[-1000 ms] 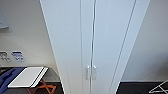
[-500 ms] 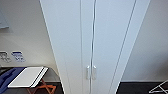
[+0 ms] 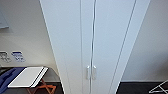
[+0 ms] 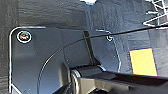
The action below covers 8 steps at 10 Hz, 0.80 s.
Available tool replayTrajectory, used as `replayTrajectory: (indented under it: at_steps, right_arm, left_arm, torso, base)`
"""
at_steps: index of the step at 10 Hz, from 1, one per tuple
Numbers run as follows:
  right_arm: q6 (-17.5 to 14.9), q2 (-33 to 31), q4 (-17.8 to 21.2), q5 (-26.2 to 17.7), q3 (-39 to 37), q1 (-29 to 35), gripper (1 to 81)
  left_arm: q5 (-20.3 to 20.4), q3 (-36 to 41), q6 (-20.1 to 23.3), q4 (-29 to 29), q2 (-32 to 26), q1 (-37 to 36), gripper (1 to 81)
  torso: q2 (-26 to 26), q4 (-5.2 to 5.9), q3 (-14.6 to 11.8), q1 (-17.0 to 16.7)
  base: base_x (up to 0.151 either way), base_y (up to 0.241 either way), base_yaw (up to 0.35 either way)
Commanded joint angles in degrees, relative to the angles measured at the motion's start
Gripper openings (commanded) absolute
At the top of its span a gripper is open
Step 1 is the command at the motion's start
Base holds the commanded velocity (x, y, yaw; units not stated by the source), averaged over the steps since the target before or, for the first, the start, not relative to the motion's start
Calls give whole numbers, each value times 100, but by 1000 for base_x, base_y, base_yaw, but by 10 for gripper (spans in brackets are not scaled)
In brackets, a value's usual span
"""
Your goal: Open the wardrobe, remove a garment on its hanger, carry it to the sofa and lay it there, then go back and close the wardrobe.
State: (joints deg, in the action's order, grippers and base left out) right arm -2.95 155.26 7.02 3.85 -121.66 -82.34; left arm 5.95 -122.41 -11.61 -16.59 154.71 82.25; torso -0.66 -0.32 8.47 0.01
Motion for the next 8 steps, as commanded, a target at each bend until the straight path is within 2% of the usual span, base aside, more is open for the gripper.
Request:
replayTrajectory:
  at_steps: [1, 5, 8]
  right_arm:
    - [14, -977, 19, -289, 1348, 774, 811]
    - [22, -1810, 27, -289, 2593, 1504, 811]
    - [-30, -2276, -43, -289, 3455, 2083, 811]
  left_arm:
    - [-270, 1632, 0, 7, -1372, -670, 811]
    - [-200, 2992, 0, -37, -2460, -1127, 811]
    - [-217, 3766, 54, -124, -2962, -1653, 811]
  torso:
    - [0, 0, 0, 0]
    - [0, 0, 2, 0]
    - [0, 0, 2, 2]
  base:
    - [0, 0, 0]
    - [0, 0, 0]
    - [0, 0, 0]
